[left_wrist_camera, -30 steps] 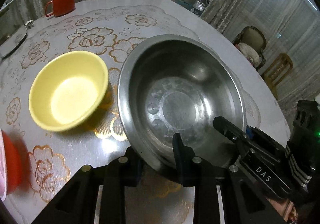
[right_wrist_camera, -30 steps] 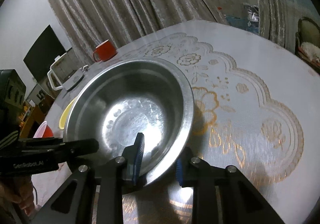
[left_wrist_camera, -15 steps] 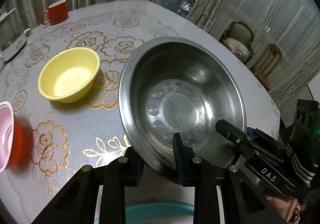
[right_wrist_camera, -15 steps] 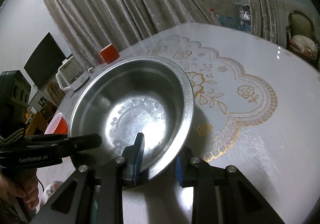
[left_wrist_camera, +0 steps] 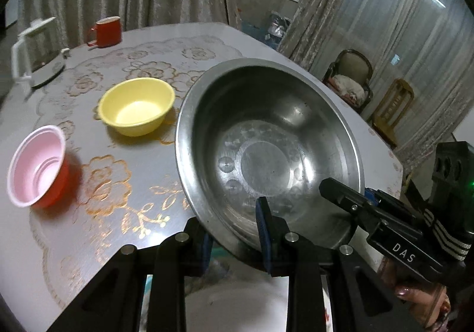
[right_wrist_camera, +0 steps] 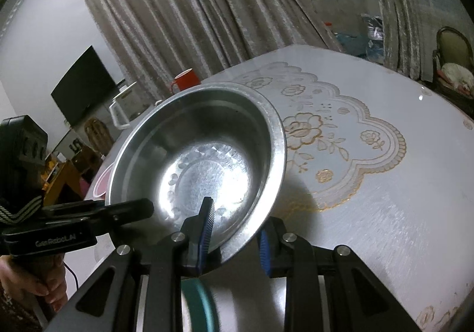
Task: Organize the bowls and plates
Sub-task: 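Lift the steel bowl with both tools and carry it beside the plate stack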
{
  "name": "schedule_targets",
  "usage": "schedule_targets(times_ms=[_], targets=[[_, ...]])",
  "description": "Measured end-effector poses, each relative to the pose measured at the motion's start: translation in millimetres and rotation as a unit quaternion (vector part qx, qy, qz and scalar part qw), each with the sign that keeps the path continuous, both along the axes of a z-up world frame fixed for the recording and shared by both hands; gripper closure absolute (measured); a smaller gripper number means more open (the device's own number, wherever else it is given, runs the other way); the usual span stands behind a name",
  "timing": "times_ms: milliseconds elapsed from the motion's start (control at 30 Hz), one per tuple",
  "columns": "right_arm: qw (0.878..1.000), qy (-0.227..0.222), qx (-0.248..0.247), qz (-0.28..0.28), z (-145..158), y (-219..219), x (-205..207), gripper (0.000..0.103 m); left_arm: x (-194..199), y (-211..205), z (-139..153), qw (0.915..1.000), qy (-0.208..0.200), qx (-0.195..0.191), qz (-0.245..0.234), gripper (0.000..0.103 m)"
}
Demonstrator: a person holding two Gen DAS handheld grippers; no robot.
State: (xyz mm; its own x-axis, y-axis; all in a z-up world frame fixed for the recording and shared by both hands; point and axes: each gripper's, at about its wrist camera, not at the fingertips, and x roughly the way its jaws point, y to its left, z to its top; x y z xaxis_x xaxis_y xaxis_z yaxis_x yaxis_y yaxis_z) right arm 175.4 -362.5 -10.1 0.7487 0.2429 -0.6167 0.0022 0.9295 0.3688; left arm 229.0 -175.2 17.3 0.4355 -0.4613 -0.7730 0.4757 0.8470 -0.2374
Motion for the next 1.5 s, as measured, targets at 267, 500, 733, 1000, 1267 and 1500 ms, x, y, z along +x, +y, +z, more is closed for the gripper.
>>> schedule_targets(times_ms=[267,500,733,1000,1267,1500], targets=[[0.999,-0.011,-0.004,0.035,17,28,-17,0.077,-35,43,11,0.9994,-0.014,-0.018,0.027,0.075],[0.998,-0.009,-0.006,0.069,22,58,-32,0.077,-64,81,16,0.9977,-0.018,-0.036,0.054,0.075],[0.994,-0.009,-0.015,0.107,27,91,-44,0.077,-92,120,15,0.9945,-0.022,-0.051,0.089,0.075],[0.989,0.007,-0.017,0.148,23,129,-53,0.077,-118,157,8,0.9910,-0.017,-0.061,0.118,0.075],[0.982,0.025,-0.012,0.188,14,167,-57,0.077,-144,196,3,0.9866,-0.011,-0.058,0.152,0.074],[0.975,0.038,-0.015,0.219,8,197,-59,0.077,-159,224,-8,0.9816,-0.001,-0.061,0.181,0.074]])
